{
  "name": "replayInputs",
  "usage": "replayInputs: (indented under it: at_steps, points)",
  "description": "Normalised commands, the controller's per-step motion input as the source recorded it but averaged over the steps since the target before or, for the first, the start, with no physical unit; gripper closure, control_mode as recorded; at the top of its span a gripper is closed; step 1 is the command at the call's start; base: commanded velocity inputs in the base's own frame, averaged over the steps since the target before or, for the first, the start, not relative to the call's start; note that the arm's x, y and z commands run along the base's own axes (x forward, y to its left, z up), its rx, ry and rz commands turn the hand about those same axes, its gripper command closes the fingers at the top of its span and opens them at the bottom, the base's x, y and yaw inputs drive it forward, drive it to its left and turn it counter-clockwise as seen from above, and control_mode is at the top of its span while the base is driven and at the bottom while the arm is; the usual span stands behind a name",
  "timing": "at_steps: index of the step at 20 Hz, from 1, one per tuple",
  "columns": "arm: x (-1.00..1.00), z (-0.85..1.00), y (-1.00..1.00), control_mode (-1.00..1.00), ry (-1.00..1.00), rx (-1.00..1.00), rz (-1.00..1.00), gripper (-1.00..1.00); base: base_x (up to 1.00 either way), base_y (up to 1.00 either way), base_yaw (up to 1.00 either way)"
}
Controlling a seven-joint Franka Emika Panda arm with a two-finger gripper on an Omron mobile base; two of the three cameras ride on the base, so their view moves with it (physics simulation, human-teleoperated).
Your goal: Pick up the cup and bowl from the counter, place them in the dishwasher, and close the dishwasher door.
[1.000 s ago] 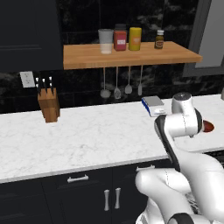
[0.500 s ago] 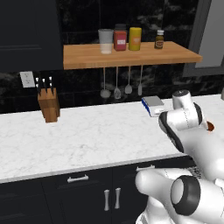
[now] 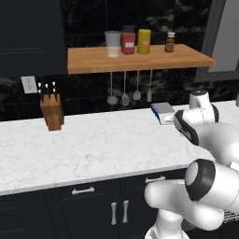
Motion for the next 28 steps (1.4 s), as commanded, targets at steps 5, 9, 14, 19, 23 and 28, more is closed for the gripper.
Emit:
replayInputs:
  at_steps: [5,9,14,19,23,28]
  points:
    - [0.19,-0.24,-0.37,-1.0,0.0,0.0,0.08,-1.0,0.0,0.0,0.0]
    - [0.09,-0.17,-0.51,-1.0,-0.01,0.0,0.1,-1.0,0.0,0.0,0.0]
    - [0.24,-0.25,-0.18,-1.0,0.0,0.0,0.09,-1.0,0.0,0.0,0.0]
    - [0.38,-0.19,-0.2,-1.0,0.0,0.0,0.08,-1.0,0.0,0.0,0.0]
    - [0.28,-0.06,-0.31,-1.0,0.0,0.0,0.04,-1.0,0.0,0.0,0.0]
    - [0.2,-0.04,-0.36,-1.0,0.0,0.0,0.01,-1.0,0.0,0.0,0.0]
